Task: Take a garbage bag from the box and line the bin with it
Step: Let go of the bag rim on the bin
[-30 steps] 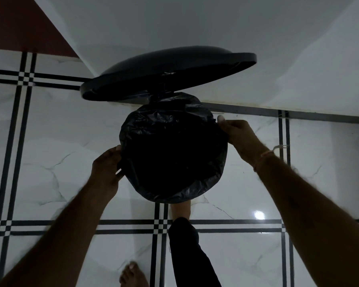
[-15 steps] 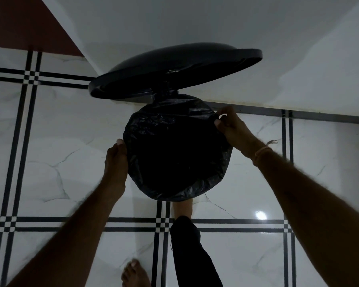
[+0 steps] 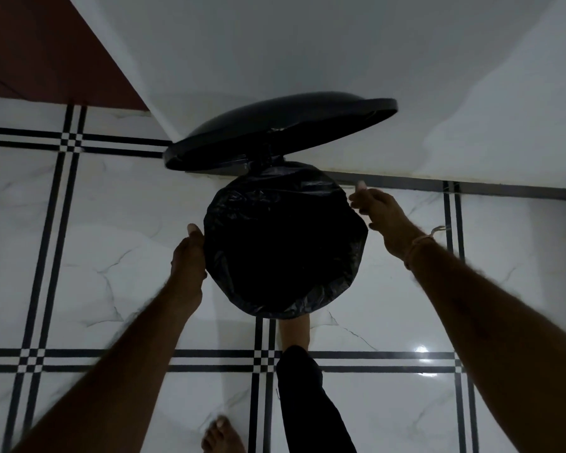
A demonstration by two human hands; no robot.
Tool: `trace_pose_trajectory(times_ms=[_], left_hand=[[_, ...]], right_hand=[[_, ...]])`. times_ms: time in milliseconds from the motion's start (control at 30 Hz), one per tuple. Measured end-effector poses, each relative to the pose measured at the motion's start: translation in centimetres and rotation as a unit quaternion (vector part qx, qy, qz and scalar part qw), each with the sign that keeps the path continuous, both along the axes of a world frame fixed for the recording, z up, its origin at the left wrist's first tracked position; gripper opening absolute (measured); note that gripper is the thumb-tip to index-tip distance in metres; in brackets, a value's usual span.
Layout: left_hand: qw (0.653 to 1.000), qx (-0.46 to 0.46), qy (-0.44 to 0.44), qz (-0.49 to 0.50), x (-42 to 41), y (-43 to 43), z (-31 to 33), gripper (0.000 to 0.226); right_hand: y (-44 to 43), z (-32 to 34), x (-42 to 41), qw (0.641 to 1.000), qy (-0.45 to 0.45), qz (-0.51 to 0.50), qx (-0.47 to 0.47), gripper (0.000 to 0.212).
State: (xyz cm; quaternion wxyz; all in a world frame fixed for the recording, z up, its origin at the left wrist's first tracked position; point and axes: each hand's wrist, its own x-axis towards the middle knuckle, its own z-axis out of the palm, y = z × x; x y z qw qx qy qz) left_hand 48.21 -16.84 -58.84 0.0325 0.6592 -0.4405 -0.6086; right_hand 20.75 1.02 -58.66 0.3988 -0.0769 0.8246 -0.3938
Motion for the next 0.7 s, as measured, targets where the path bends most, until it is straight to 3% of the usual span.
trace_pose_trajectory(times_ms=[100,267,333,467,600,633,700], left_hand=[[0.997,-0.064,-0.038,0.033,-0.9,0.1,2.6,0.047],[0.967,-0.05,0.169,0.184,-1.5,-1.7,9.2,0.08],[0.96,-0.054,0.23,0.148,-2.0,-2.0,11.4,0.079],[0.967,-0.077,0.236,0.063,-2.1,-0.7,14.4,0.062],[0.971,-0.125,0.204,-0.008,-0.4,2.2,15.1,0.013],[0.972,-0.141,0.187,-0.032,0.4,3.2,14.7,0.012],[0.97,-0.162,0.164,-0.075,2.0,5.2,12.8,0.045]], right_hand=[[-0.6,2.6,1.0,0.992,0.107,-0.056,-0.029,0.043],[-4.3,11.5,2.3,0.97,0.052,-0.082,-0.221,0.054],[-5.9,14.4,2.5,0.971,0.016,-0.081,-0.223,0.044],[-5.3,16.8,3.6,0.988,0.091,-0.024,-0.12,0.038],[-2.0,15.8,6.0,0.981,0.176,0.053,-0.065,0.05],[-1.1,14.9,6.7,0.978,0.186,0.069,-0.069,0.054],[0.6,12.6,8.0,0.972,0.205,0.097,-0.068,0.058]])
